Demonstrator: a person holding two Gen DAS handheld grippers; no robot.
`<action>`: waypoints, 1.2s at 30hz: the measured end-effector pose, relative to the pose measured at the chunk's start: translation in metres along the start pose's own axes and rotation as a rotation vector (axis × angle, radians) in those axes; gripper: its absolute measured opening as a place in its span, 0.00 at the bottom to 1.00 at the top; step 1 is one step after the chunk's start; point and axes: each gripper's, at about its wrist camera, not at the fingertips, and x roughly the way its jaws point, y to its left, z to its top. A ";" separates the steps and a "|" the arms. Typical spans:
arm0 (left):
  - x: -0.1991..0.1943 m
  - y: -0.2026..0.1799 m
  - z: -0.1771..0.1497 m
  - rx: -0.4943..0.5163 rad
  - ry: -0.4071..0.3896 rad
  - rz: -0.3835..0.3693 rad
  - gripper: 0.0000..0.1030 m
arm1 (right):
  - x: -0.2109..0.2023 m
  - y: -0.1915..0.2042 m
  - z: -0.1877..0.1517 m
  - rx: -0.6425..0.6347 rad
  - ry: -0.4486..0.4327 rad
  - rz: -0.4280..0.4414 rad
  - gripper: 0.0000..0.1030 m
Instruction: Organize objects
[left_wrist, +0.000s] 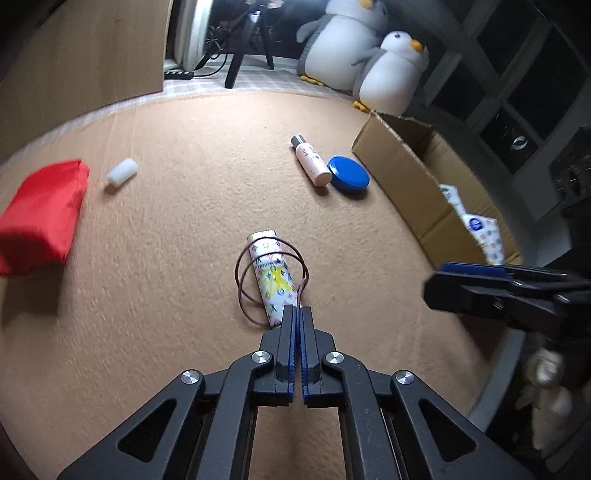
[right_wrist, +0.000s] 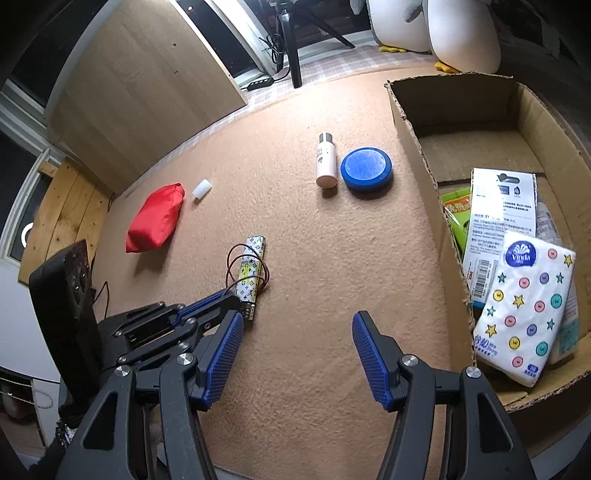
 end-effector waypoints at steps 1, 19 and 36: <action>-0.003 0.002 -0.003 -0.006 -0.002 0.001 0.01 | 0.001 0.001 0.001 -0.004 0.002 0.003 0.56; -0.028 0.029 -0.055 -0.129 0.014 -0.012 0.01 | 0.068 0.036 0.018 -0.071 0.144 0.068 0.52; -0.044 0.028 -0.062 -0.138 -0.009 -0.049 0.01 | 0.102 0.073 0.035 -0.245 0.139 -0.087 0.25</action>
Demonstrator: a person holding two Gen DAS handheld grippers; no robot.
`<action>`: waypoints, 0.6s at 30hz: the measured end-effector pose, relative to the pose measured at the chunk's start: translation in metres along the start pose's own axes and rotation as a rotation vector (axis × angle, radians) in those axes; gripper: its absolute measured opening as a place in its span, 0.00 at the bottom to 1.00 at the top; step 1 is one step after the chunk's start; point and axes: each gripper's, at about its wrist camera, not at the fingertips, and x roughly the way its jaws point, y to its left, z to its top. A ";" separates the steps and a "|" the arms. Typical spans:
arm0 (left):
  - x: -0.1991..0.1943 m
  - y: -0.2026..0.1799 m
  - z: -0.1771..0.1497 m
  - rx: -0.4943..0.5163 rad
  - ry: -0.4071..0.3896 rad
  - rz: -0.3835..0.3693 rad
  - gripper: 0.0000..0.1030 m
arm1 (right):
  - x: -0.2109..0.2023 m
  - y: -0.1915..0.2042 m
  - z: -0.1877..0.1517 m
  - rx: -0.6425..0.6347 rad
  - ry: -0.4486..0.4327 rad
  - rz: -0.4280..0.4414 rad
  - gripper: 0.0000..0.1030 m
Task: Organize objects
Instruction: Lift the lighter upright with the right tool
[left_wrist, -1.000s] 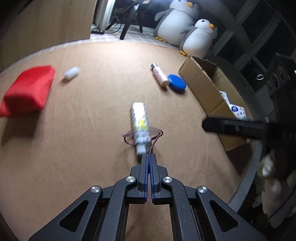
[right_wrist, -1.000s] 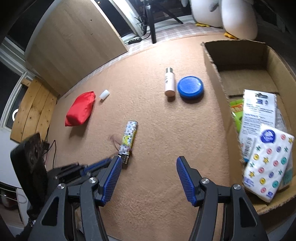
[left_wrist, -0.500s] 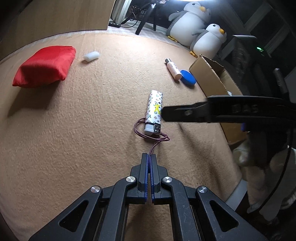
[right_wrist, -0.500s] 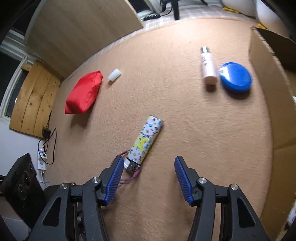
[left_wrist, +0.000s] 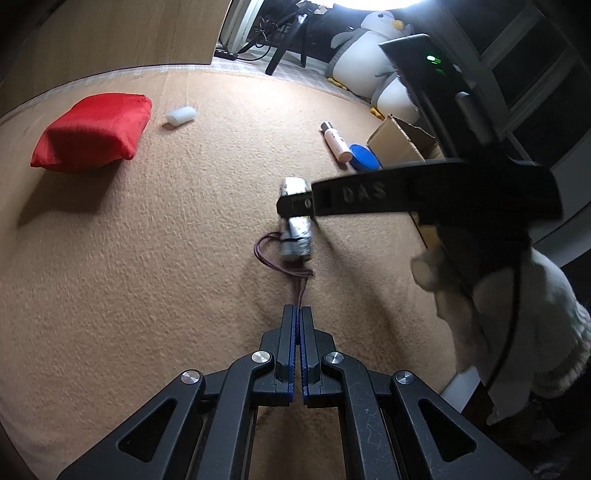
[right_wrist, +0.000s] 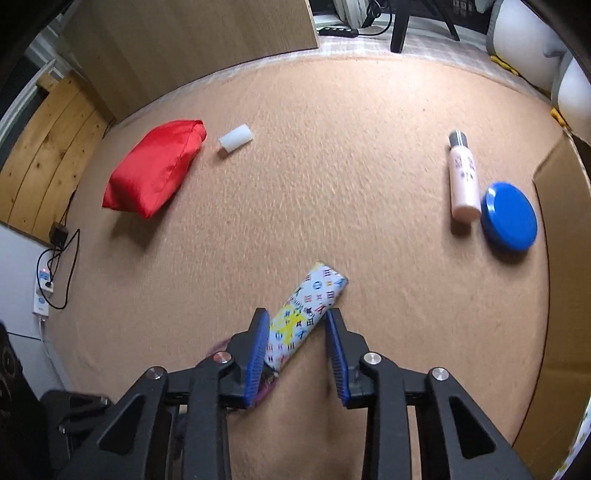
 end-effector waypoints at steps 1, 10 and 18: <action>-0.002 0.001 0.000 -0.003 -0.002 -0.001 0.01 | 0.001 -0.001 0.003 -0.003 -0.004 -0.004 0.24; -0.008 0.013 0.000 -0.040 -0.020 0.017 0.01 | 0.004 -0.011 0.025 -0.030 -0.030 -0.061 0.22; -0.007 0.031 0.009 -0.090 -0.035 0.024 0.01 | 0.004 -0.005 0.019 -0.074 -0.031 -0.095 0.23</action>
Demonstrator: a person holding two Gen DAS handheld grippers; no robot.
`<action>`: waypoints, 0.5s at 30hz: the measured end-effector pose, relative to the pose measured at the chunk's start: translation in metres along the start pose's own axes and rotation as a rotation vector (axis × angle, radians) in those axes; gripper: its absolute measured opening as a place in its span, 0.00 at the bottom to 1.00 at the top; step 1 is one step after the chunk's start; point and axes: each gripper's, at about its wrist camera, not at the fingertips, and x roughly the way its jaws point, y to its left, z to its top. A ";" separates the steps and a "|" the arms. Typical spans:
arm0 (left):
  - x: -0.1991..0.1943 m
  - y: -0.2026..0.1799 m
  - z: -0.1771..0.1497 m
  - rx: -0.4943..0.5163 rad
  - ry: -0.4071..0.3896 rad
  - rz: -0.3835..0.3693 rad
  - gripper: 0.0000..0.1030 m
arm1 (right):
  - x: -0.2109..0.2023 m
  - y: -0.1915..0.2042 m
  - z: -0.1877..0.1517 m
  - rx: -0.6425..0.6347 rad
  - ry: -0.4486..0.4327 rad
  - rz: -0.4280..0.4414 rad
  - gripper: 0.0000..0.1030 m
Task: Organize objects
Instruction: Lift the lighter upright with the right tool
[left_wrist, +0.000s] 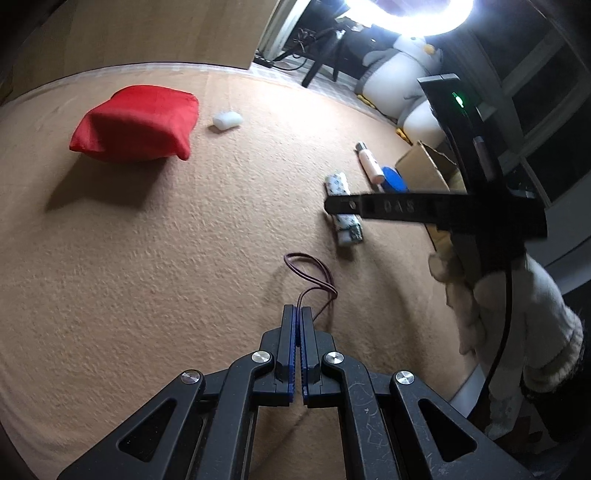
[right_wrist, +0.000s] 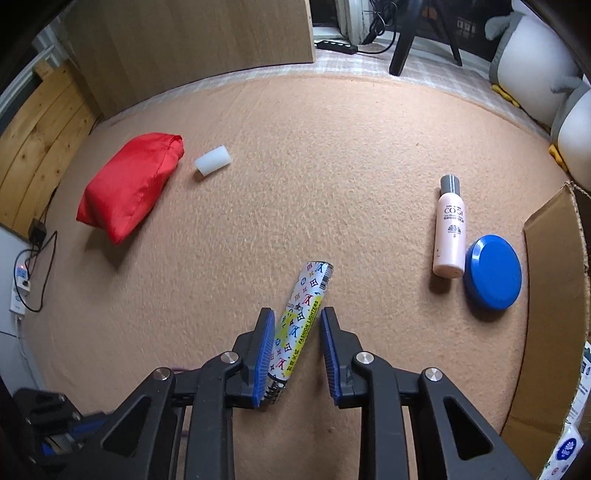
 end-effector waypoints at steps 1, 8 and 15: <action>0.000 0.002 0.002 -0.005 -0.003 -0.001 0.01 | 0.000 0.003 0.000 -0.002 -0.003 -0.002 0.23; 0.004 0.015 0.016 -0.028 -0.014 -0.009 0.01 | -0.003 0.000 -0.006 0.014 -0.005 0.013 0.21; 0.010 0.026 0.034 -0.057 -0.027 -0.003 0.01 | -0.012 -0.006 -0.027 0.056 -0.007 0.052 0.19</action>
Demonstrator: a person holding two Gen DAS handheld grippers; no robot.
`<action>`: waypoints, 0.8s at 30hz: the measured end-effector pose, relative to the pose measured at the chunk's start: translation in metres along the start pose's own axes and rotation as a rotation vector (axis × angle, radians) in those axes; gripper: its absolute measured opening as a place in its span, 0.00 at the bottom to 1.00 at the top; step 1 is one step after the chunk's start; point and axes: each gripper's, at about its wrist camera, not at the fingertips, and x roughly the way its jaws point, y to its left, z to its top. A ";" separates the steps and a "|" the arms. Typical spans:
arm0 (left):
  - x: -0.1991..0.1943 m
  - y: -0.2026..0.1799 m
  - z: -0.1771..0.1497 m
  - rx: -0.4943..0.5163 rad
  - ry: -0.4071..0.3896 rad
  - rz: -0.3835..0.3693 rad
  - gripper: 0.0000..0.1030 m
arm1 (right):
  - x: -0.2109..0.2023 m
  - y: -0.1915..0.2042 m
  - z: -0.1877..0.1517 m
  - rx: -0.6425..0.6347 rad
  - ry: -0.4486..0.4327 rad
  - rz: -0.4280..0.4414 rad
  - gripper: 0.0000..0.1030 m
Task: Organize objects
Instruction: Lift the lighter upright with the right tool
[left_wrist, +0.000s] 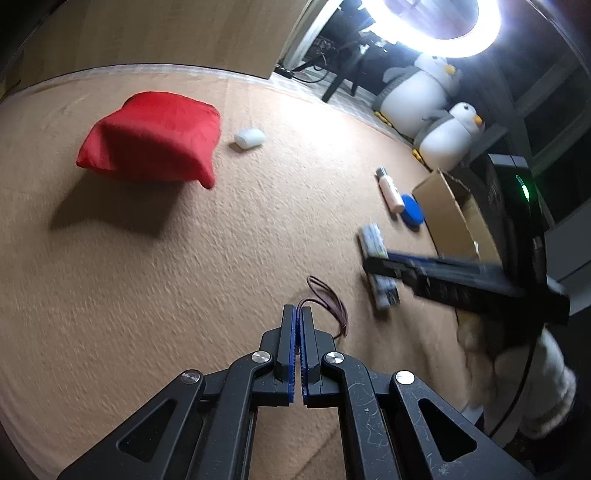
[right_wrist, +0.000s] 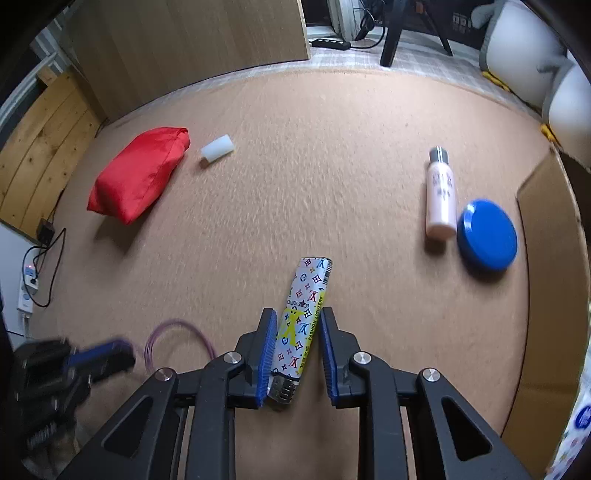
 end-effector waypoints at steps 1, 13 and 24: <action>-0.001 0.000 0.003 -0.002 -0.005 -0.003 0.01 | -0.001 -0.002 -0.003 0.010 0.000 0.007 0.18; -0.023 -0.032 0.027 0.079 -0.059 -0.037 0.01 | -0.025 -0.016 -0.026 0.072 -0.037 0.042 0.10; -0.030 -0.068 0.038 0.154 -0.068 -0.079 0.01 | -0.066 -0.029 -0.028 0.094 -0.121 0.041 0.10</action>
